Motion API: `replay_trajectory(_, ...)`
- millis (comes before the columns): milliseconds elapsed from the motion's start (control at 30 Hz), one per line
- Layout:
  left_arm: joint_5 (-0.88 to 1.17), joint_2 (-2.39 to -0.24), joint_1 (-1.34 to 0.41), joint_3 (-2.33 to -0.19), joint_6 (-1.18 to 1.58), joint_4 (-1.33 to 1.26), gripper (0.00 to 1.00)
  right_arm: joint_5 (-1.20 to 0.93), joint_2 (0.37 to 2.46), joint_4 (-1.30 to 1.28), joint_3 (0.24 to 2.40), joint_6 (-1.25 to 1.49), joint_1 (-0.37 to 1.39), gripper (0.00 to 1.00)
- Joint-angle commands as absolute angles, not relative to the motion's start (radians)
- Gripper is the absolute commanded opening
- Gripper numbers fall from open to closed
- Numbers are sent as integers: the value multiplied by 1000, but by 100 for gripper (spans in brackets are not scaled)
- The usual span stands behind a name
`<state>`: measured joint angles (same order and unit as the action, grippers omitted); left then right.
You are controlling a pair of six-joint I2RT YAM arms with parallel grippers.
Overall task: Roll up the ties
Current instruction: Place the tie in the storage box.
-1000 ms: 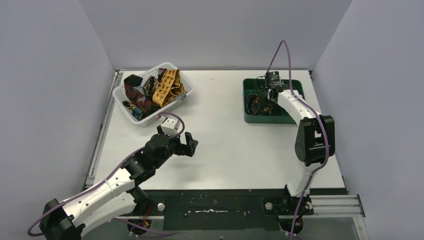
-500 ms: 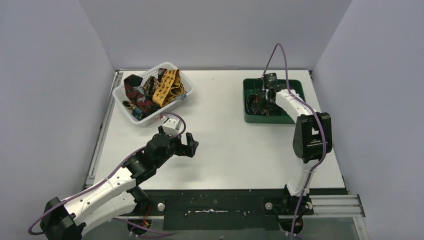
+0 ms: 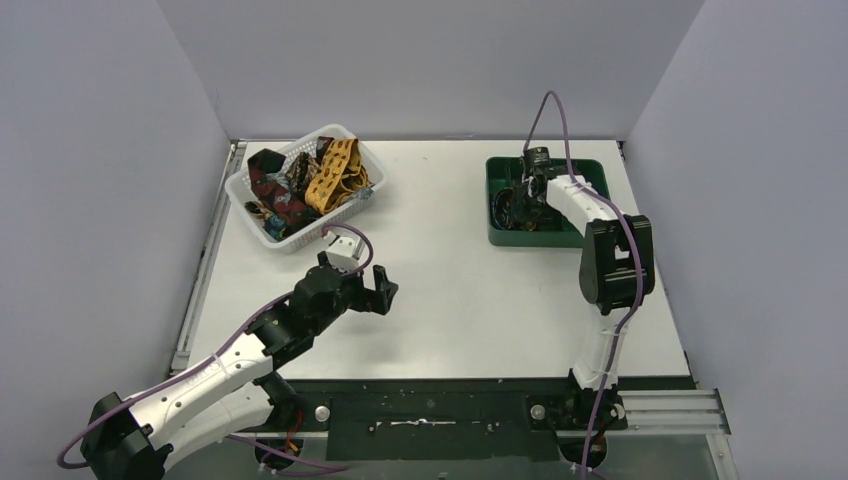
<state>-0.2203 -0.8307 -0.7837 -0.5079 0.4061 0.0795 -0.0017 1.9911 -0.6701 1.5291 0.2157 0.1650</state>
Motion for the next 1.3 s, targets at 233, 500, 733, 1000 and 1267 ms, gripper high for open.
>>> replay_trajectory(233, -204, -829, -778, -552, 383, 61, 97, 49, 1971, -712, 1609, 183, 169, 46)
replay_trajectory(500, -196, -833, -778, -549, 381, 63, 97, 58, 1972, -730, 1619, 173, 185, 62)
replay_trajectory(733, -204, -826, -776, -552, 373, 69, 97, 54, 1973, -730, 1614, 173, 189, 67)
replay_trajectory(1000, -195, -820, -777, -552, 369, 76, 97, 43, 1965, -739, 1635, 174, 189, 69)
replay_trajectory(1267, -193, -813, -777, -554, 367, 79, 97, 29, 1938, -737, 1659, 184, 189, 70)
